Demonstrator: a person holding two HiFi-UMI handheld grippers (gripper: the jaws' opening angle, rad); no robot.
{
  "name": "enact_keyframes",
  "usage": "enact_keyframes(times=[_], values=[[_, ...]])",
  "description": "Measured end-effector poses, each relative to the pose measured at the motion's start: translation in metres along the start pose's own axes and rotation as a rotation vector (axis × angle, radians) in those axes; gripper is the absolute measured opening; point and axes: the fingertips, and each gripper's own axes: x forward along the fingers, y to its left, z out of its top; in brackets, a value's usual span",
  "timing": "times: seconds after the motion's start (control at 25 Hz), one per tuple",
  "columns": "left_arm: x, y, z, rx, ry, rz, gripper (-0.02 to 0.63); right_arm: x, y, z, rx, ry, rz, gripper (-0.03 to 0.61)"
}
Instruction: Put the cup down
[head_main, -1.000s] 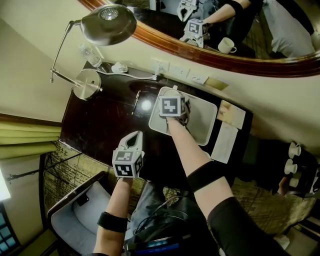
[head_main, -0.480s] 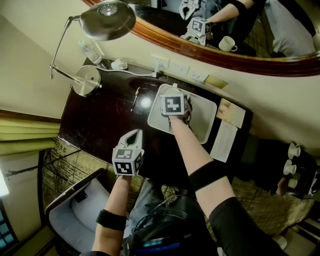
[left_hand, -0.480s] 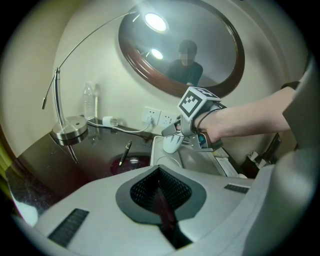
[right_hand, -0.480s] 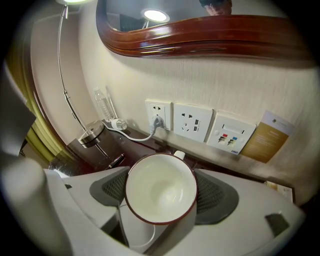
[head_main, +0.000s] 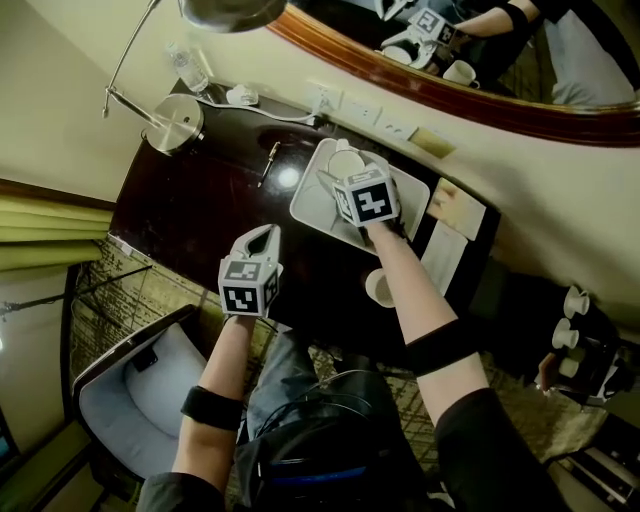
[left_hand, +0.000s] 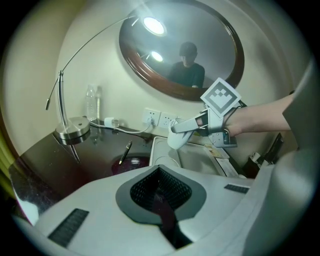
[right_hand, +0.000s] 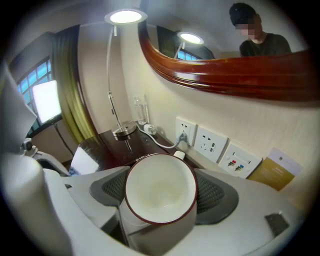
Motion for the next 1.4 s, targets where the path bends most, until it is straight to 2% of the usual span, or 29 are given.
enact_keyframes(times=[0.28, 0.56, 0.72, 0.96, 1.12, 1.4], values=[[-0.008, -0.004, -0.005, -0.017, -0.031, 0.058, 0.001, -0.046, 0.054, -0.016, -0.250, -0.001, 0.229, 0.405], [-0.027, -0.015, -0.019, -0.049, -0.062, 0.099, 0.001, -0.076, 0.123, -0.079, -0.478, 0.064, 0.491, 0.405], [-0.038, -0.018, -0.032, -0.064, -0.054, 0.120, 0.001, -0.084, 0.152, -0.116, -0.580, 0.107, 0.597, 0.405], [-0.048, -0.017, -0.048, -0.086, -0.048, 0.141, 0.001, -0.083, 0.171, -0.154, -0.695, 0.155, 0.680, 0.405], [-0.054, -0.014, -0.057, -0.087, -0.042, 0.154, 0.001, -0.076, 0.172, -0.173, -0.748, 0.198, 0.685, 0.405], [-0.058, -0.017, -0.057, -0.080, -0.050, 0.155, 0.001, -0.070, 0.175, -0.180, -0.813, 0.217, 0.680, 0.405]])
